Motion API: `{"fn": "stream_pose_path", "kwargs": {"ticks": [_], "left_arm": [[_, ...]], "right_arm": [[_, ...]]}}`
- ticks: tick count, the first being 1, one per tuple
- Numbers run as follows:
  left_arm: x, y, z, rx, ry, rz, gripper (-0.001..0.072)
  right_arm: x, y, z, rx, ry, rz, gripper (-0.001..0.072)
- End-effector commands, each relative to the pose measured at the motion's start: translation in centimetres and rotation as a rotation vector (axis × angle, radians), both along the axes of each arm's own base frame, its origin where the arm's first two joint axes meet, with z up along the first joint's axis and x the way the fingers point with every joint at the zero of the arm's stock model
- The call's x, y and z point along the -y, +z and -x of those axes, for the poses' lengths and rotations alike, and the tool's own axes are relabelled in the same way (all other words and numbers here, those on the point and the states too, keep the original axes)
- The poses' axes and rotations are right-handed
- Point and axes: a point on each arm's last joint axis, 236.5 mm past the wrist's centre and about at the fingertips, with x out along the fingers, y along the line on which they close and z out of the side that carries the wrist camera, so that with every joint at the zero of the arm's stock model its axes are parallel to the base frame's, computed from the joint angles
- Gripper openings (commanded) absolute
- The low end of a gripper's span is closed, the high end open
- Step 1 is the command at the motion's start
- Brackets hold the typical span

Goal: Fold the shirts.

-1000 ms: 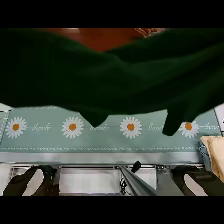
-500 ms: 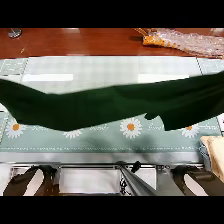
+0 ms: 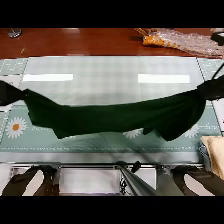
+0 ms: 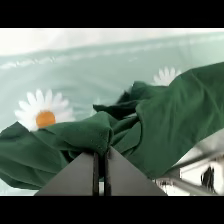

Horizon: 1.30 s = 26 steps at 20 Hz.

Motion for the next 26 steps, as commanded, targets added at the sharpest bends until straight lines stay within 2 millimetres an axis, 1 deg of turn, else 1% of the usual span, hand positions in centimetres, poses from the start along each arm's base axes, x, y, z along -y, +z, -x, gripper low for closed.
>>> {"fn": "stream_pose_path", "kwargs": {"ticks": [1,2,3,6,8,9,10,12,13,15,17,20,21,22,23,25,26], "left_arm": [[-0.8,-1.9,-4.9,0.018,0.027,0.012,0.0021],[-0.9,-3.4,-6.4,-0.006,0.02,0.017,0.0021],[-0.6,-5.3,-7.6,-0.057,0.004,0.026,0.0021],[1.2,-12.0,-10.0,-0.217,-0.096,0.035,0.0021],[2.0,-16.1,-12.5,-0.244,-0.119,0.03,0.0021],[2.0,-17.7,-13.9,-0.24,-0.103,0.028,0.0021],[1.9,-19.0,-15.1,-0.234,-0.077,0.03,0.0021],[1.3,-20.8,-17.2,-0.213,-0.028,0.025,0.0022],[1.0,-21.5,-18.0,-0.198,-0.007,0.021,0.0022],[0.5,-22.3,-19.8,-0.158,0.036,0.013,0.0022],[0.5,-23.1,-21.0,-0.141,0.07,0.035,0.0022],[1.2,-24.4,-20.6,-0.192,0.066,0.072,0.0022],[1.2,-24.6,-20.4,-0.205,0.063,0.073,0.0023],[1.1,-24.5,-20.4,-0.211,0.079,0.08,0.0029],[0.9,-24.1,-20.5,-0.214,0.084,0.085,0.0095],[0.0,-22.0,-20.7,-0.213,0.064,0.095,0.0282],[-0.7,-20.6,-20.8,-0.21,0.053,0.1,0.0397]], "right_arm": [[0.1,-2.9,-4.7,0.028,-0.003,0.011,0.0041],[0.1,-3.9,-6.3,0.042,-0.005,0.01,0.004],[-0.1,-5.1,-7.9,0.051,-0.007,0.004,0.0041],[-0.2,-9.1,-12.0,0.059,-0.013,0.004,0.0041],[-0.2,-11.3,-14.8,0.098,-0.019,0.002,0.0041],[-0.2,-12.2,-16.1,0.122,-0.026,0.001,0.0041],[-0.2,-12.9,-17.4,0.153,-0.034,-0.002,0.0041],[-0.2,-13.7,-19.7,0.217,-0.098,-0.023,0.0042],[-0.2,-13.9,-21.0,0.253,-0.152,-0.045,0.0042],[-0.3,-14.4,-22.4,0.293,-0.229,-0.079,0.0042],[-1.1,-15.4,-22.7,0.271,-0.276,-0.133,0.0042],[-2.2,-17.2,-22.0,0.202,-0.293,-0.178,0.0045],[-2.2,-17.6,-21.7,0.185,-0.294,-0.176,0.0083],[-2.2,-17.7,-21.6,0.181,-0.29,-0.173,0.0167],[-2.2,-17.5,-21.7,0.188,-0.271,-0.166,0.0223],[-1.3,-15.9,-21.5,0.219,-0.226,-0.129,0.0228],[-0.5,-14.7,-21.3,0.241,-0.203,-0.096,0.0326]]}}
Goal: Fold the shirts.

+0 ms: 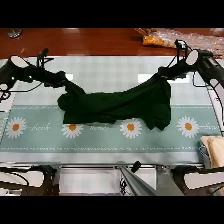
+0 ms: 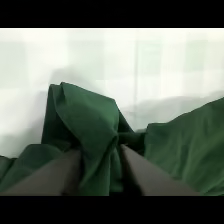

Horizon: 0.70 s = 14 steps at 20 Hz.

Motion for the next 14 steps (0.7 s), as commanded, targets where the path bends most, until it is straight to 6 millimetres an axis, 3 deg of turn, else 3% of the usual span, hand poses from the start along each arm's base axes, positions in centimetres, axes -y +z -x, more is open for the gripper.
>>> {"fn": "stream_pose_path", "kwargs": {"ticks": [1,2,3,6,7,9,12,14], "left_arm": [[-1.9,3.6,0.1,-0.013,-0.026,0.026,0.0476],[-3.0,5.0,0.5,-0.021,-0.036,0.032,0.0477],[-4.5,6.2,1.1,-0.044,-0.027,0.03,0.0477],[-10.3,6.7,4.6,-0.178,0.088,-0.035,0.0477],[-11.1,6.6,6.1,-0.216,0.095,-0.035,0.0478],[-11.0,5.2,9.5,-0.314,0.099,0.002,0.0546],[-8.5,0.4,15.1,-0.452,0.076,0.055,0.0545],[-6.7,-2.9,18.3,-0.516,0.078,0.102,0.0542]], "right_arm": [[2.2,2.7,0.7,0.035,0.054,0.105,0.0445],[3.6,3.9,1.4,0.034,0.066,0.166,0.049],[5.6,5.0,2.5,0.019,0.068,0.244,0.049],[12.0,7.1,6.1,-0.08,0.007,0.427,0.049],[13.3,7.0,7.3,-0.119,-0.019,0.418,0.0489],[13.9,5.8,8.8,-0.172,-0.021,0.325,0.0489],[13.2,3.6,10.3,-0.211,-0.069,0.133,0.0489],[12.8,2.1,11.6,-0.26,-0.054,0.093,0.0489]]}}
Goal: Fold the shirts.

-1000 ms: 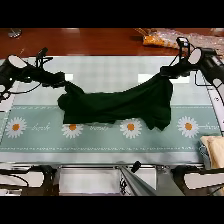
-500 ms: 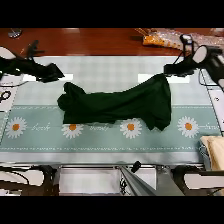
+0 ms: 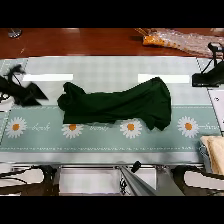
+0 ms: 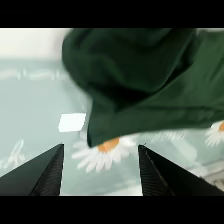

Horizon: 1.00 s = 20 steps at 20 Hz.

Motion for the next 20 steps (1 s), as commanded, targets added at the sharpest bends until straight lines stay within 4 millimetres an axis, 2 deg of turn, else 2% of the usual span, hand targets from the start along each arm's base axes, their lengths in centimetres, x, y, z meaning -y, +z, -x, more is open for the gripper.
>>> {"fn": "stream_pose_path", "kwargs": {"ticks": [1,2,4,7,9,14,20], "left_arm": [[2.8,-4.6,5.9,-0.113,0.002,0.095,0.054],[3.9,-5.5,6.7,-0.115,0.001,0.137,0.0539],[5.6,-6.7,7.1,-0.09,0.028,0.198,0.0538],[7.2,-7.0,5.6,-0.003,0.088,0.271,0.0538],[7.6,-7.1,4.5,0.038,0.111,0.275,0.0538],[7.7,-7.7,3.5,0.069,0.116,0.232,0.0519],[8.2,-8.0,3.5,0.073,0.094,0.219,0.052]], "right_arm": [[-0.8,-2.2,2.7,-0.088,0.006,-0.108,0.0489],[-1.0,-2.8,3.1,-0.105,0.016,-0.113,0.0489],[-1.4,-3.4,3.4,-0.113,0.017,-0.127,0.0489],[-1.9,-3.6,3.3,-0.11,0.016,-0.147,0.0483],[-1.9,-3.6,3.3,-0.11,0.016,-0.148,0.0483],[-2.0,-3.6,3.4,-0.112,0.016,-0.152,0.0483],[-2.1,-3.6,3.6,-0.12,0.016,-0.155,0.0483]]}}
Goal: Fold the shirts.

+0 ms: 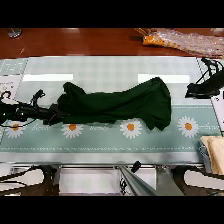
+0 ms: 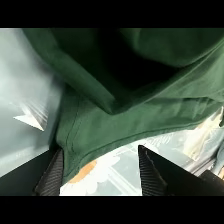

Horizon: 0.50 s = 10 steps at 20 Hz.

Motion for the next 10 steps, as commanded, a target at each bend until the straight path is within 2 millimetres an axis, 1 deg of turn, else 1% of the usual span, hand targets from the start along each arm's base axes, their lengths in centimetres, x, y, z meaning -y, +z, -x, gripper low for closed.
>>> {"fn": "stream_pose_path", "kwargs": {"ticks": [1,3,6,8,9,10], "left_arm": [[0.0,-0.1,0.0,0.003,-0.002,-0.007,0.052],[-0.6,0.2,0.2,-0.004,0.011,0.008,0.0519],[-2.3,0.6,0.9,-0.031,0.049,0.037,0.0519],[-3.4,0.4,2.1,-0.064,0.039,0.028,0.0519],[-3.8,0.1,2.5,-0.073,0.031,0.014,0.0519],[-3.8,-0.1,2.4,-0.072,0.03,0.006,0.0519]], "right_arm": [[-0.1,0.0,0.2,-0.007,-0.001,-0.003,0.0483],[-0.1,0.0,0.3,-0.01,0.0,-0.003,0.0483],[-0.1,0.0,0.3,-0.011,0.0,-0.004,0.0483],[-0.1,0.0,0.3,-0.01,0.0,-0.003,0.0483],[-0.1,0.0,0.3,-0.011,0.0,-0.003,0.0483],[-0.1,0.0,0.3,-0.01,0.0,-0.003,0.0483]]}}
